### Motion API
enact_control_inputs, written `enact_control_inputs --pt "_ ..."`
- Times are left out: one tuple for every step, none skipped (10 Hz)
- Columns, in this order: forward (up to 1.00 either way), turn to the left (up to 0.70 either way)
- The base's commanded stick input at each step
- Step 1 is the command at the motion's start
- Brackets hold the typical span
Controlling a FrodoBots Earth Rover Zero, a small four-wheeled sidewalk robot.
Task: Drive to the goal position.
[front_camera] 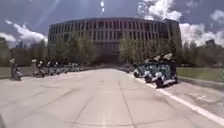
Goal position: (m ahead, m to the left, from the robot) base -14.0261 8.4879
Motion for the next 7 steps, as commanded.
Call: enact_control_inputs --pt "0.7 0.0" --pt "0.7 0.0" --pt "0.7 0.0" --pt "0.7 0.0" --pt "0.7 0.0" --pt "0.7 0.0" --pt "0.7 0.0"
